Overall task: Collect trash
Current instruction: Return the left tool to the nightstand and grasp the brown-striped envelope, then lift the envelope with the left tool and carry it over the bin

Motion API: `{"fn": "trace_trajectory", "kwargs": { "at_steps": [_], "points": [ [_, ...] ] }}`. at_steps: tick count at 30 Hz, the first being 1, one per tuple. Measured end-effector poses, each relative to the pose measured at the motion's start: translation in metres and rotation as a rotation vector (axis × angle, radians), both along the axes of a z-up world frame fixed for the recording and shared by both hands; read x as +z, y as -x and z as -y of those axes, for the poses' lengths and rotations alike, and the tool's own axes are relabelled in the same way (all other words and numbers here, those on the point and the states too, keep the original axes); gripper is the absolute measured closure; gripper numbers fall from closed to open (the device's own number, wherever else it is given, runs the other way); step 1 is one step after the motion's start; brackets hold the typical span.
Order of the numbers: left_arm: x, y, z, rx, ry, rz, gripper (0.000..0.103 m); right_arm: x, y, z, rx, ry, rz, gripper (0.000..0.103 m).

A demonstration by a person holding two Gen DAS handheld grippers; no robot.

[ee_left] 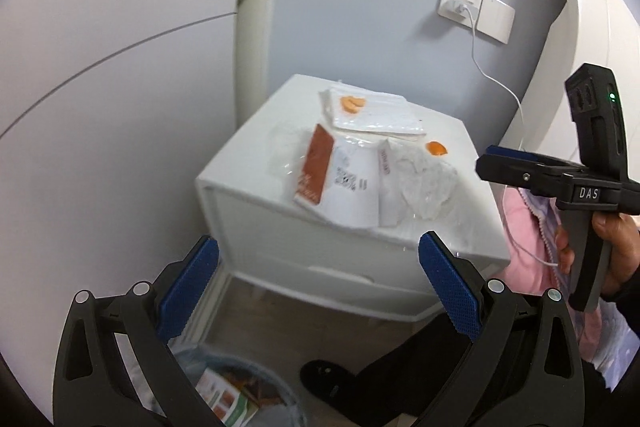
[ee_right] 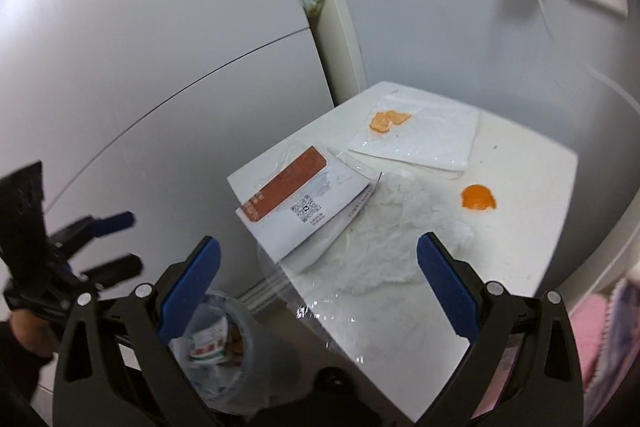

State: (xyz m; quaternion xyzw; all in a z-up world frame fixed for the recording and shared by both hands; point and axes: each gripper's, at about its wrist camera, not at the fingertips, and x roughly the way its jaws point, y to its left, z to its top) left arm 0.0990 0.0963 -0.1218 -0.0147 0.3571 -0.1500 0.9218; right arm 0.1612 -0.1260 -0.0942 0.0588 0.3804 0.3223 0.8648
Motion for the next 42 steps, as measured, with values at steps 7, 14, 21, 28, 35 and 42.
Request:
{"fn": "trace_trajectory", "kwargs": {
  "at_steps": [7, 14, 21, 28, 35, 42],
  "points": [
    [-0.017, -0.054, 0.006, -0.056, 0.037, -0.031, 0.006, -0.02, -0.034, -0.015, 0.008, -0.018, -0.053, 0.007],
    [-0.026, -0.079, 0.006, -0.12, 0.086, -0.041, 0.006, -0.039, -0.058, -0.033, 0.024, -0.022, -0.088, 0.008],
    [-0.041, -0.088, 0.013, -0.15, 0.089, -0.069, 0.033, -0.052, -0.064, -0.041, 0.002, -0.001, -0.106, 0.038],
    [-0.053, -0.094, 0.012, -0.136, 0.101, -0.099, 0.047, -0.059, -0.069, -0.043, -0.013, 0.024, -0.122, 0.05],
    [-0.058, -0.096, 0.011, -0.116, 0.1, -0.104, 0.076, -0.062, -0.072, -0.045, -0.032, 0.048, -0.113, 0.063],
    [-0.058, -0.095, 0.011, -0.107, 0.104, -0.103, 0.093, -0.061, -0.072, -0.042, -0.069, 0.071, -0.089, 0.086]
  ]
}}
